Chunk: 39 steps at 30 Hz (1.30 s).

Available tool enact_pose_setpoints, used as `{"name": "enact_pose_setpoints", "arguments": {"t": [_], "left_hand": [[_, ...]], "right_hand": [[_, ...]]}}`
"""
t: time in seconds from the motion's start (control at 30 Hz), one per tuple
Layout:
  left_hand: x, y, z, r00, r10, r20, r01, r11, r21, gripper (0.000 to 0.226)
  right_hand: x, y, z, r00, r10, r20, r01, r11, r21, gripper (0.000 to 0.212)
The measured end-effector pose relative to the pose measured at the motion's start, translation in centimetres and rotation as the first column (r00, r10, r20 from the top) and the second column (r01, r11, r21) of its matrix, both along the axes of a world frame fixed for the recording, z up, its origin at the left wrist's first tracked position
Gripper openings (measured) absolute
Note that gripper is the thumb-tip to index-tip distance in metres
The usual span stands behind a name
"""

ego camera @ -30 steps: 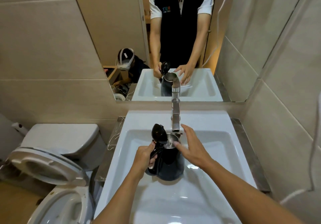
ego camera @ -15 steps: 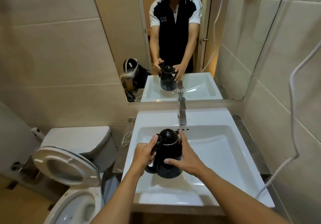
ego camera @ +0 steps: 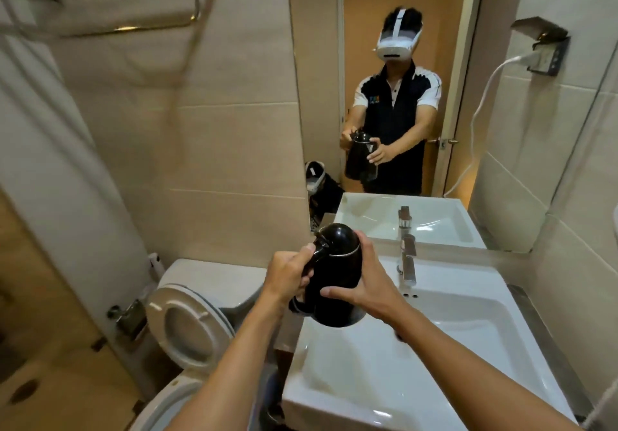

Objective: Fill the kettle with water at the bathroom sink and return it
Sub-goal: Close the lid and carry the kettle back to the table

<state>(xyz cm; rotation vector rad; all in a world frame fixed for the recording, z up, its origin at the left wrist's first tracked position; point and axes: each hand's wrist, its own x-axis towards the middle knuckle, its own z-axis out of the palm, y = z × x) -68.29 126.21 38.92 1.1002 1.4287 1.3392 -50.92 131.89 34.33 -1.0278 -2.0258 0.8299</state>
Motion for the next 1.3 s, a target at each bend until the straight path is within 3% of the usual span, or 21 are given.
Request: {"name": "enact_pose_setpoints", "arguments": {"t": [0.27, 0.47, 0.67, 0.9, 1.1, 1.3], "left_hand": [[-7.0, -6.0, 12.4, 0.962, 0.269, 0.049, -0.274, 0.941, 0.200, 0.042], [-11.4, -13.5, 18.3, 0.838, 0.546, 0.024, -0.531, 0.803, 0.273, 0.040], [-12.7, -23.6, 20.7, 0.602, 0.798, -0.002, -0.758, 0.573, 0.312, 0.039], [-9.9, -38.1, 20.7, 0.265, 0.964, -0.011, -0.914, 0.255, 0.315, 0.042], [-4.2, -51.7, 20.2, -0.004, 0.999, -0.035, -0.945, 0.008, 0.328, 0.031], [2.8, -62.7, 18.9, -0.256, 0.967, -0.022, -0.922, -0.237, 0.308, 0.040]], "right_hand": [[-10.7, -0.4, 12.3, 0.957, 0.248, -0.150, -0.202, 0.942, 0.268, 0.116], [-19.7, -3.4, 17.8, 0.835, 0.520, -0.178, -0.429, 0.819, 0.381, 0.119], [-26.8, -11.4, 20.4, 0.586, 0.788, -0.190, -0.671, 0.603, 0.432, 0.113], [-30.6, -25.7, 20.2, 0.276, 0.942, -0.193, -0.852, 0.333, 0.404, 0.118], [-29.6, -40.7, 19.6, -0.053, 0.976, -0.209, -0.931, 0.027, 0.365, 0.117], [-26.7, -54.5, 17.8, -0.305, 0.924, -0.229, -0.902, -0.204, 0.381, 0.117]]}}
